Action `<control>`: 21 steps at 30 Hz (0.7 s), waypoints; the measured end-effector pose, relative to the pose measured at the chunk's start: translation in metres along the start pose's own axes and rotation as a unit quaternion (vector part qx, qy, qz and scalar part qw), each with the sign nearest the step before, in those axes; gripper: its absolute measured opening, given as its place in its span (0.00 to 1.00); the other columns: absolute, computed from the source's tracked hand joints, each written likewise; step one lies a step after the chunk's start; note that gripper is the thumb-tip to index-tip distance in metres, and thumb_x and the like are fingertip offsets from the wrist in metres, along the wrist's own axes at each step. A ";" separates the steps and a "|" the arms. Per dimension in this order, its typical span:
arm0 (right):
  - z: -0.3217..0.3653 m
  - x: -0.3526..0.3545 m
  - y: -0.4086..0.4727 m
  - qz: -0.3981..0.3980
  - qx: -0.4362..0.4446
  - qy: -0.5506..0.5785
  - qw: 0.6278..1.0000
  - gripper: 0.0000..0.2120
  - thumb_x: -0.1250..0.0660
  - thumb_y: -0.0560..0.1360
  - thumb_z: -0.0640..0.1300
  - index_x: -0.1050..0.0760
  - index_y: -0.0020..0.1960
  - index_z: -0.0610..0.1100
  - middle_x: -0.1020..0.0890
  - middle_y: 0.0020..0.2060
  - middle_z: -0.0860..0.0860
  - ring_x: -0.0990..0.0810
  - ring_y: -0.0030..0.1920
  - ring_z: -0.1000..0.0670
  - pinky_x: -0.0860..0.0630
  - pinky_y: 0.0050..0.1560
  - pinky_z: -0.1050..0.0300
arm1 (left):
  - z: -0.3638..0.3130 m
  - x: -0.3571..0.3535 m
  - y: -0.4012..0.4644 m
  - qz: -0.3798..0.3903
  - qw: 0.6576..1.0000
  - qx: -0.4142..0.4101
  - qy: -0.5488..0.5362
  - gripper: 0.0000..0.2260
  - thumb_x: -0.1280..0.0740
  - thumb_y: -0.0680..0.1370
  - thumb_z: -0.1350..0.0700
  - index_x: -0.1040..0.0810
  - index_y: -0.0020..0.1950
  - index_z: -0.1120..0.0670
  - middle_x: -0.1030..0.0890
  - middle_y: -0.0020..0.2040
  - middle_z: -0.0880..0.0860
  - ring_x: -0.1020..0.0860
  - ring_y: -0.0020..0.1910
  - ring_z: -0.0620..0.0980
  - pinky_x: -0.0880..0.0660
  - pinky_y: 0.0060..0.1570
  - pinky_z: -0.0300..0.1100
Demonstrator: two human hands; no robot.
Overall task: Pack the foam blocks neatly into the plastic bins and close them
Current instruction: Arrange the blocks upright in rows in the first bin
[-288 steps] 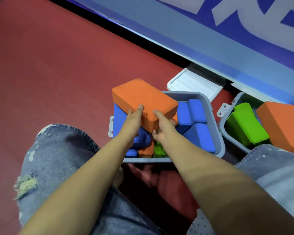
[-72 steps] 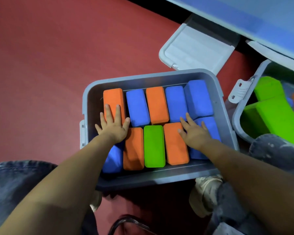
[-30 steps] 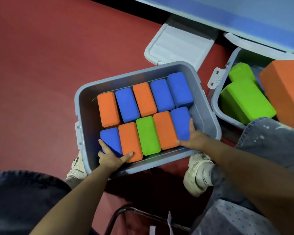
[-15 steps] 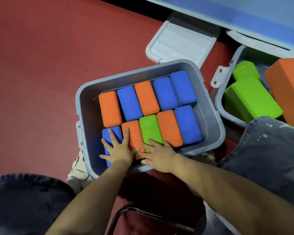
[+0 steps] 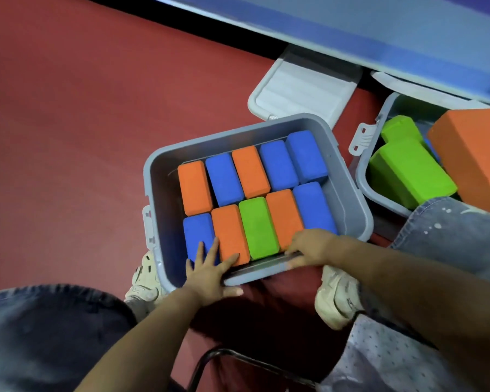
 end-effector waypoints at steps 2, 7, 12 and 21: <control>-0.020 -0.013 -0.015 0.011 -0.062 0.040 0.997 0.25 0.37 0.76 0.58 0.30 0.69 0.48 0.25 0.64 0.48 0.27 0.64 0.47 0.30 0.63 0.53 | -0.003 0.001 -0.001 0.010 1.000 -0.011 0.010 0.34 0.35 0.70 0.31 0.42 0.73 0.31 0.69 0.77 0.51 0.69 0.74 0.62 0.57 0.70 0.69; -0.036 -0.035 -0.020 0.014 -0.123 0.048 0.991 0.24 0.42 0.81 0.51 0.40 0.75 0.50 0.32 0.71 0.47 0.34 0.69 0.46 0.37 0.69 0.50 | -0.002 0.028 -0.003 0.064 0.997 -0.010 0.033 0.24 0.29 0.72 0.42 0.29 0.67 0.35 0.60 0.79 0.50 0.63 0.77 0.59 0.53 0.65 0.74; -0.022 -0.040 -0.001 -0.019 -0.166 0.042 0.985 0.19 0.44 0.81 0.51 0.36 0.72 0.51 0.27 0.64 0.48 0.30 0.65 0.47 0.38 0.66 0.50 | -0.003 0.042 -0.006 0.000 0.994 0.010 0.110 0.15 0.36 0.78 0.51 0.25 0.63 0.37 0.54 0.79 0.46 0.57 0.78 0.59 0.53 0.63 0.78; 0.018 -0.011 0.051 -0.160 -0.175 0.110 0.965 0.14 0.44 0.81 0.50 0.29 0.63 0.48 0.23 0.57 0.47 0.26 0.60 0.44 0.36 0.64 0.46 | 0.053 0.089 0.023 -0.133 0.971 0.143 0.135 0.14 0.39 0.81 0.53 0.25 0.63 0.38 0.25 0.56 0.48 0.26 0.59 0.53 0.37 0.65 0.61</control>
Point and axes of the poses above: each hand's wrist, its own y-axis towards the middle knuckle, its own x-axis out of the back of the hand, z = x × y, the point moved 1 cm from there along y, towards the middle knuckle
